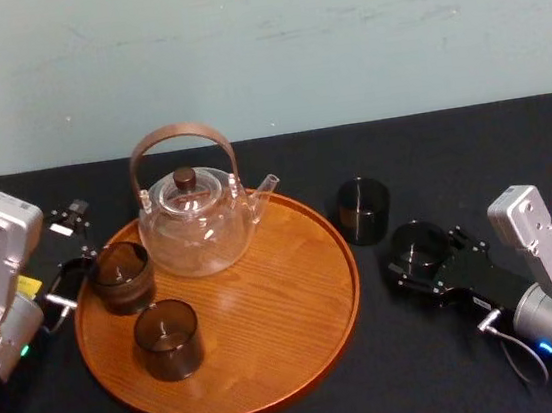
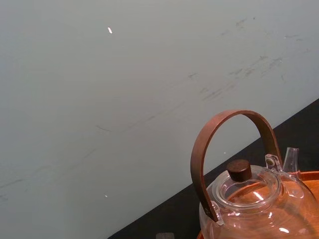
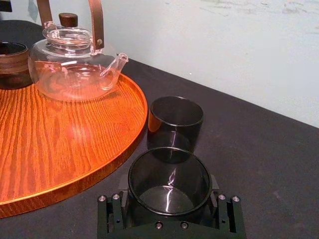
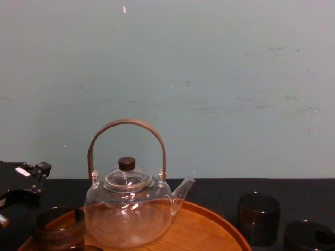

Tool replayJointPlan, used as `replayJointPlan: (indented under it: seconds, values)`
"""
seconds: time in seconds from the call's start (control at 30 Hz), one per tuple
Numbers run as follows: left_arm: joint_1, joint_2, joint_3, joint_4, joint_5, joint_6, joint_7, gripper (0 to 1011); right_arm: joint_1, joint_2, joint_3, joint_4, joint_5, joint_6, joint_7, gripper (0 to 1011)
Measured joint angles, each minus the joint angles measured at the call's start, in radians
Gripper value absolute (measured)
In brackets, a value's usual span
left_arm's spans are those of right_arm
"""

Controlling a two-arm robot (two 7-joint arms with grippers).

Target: Pick up the glass from the table and place it on the tray.

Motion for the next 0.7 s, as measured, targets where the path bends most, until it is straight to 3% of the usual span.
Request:
replayJointPlan:
  seconds: [0.43, 0.7]
  values:
    - [0.0, 0.0, 0.0, 0.0, 0.0, 0.0, 0.0, 0, -0.005, 0.005, 0.012, -0.02, -0.013, 0.0, 0.032, 914]
    - [0.0, 0.0, 0.0, 0.0, 0.0, 0.0, 0.0, 0, -0.045, 0.022, 0.025, -0.123, -0.046, 0.012, 0.048, 914]
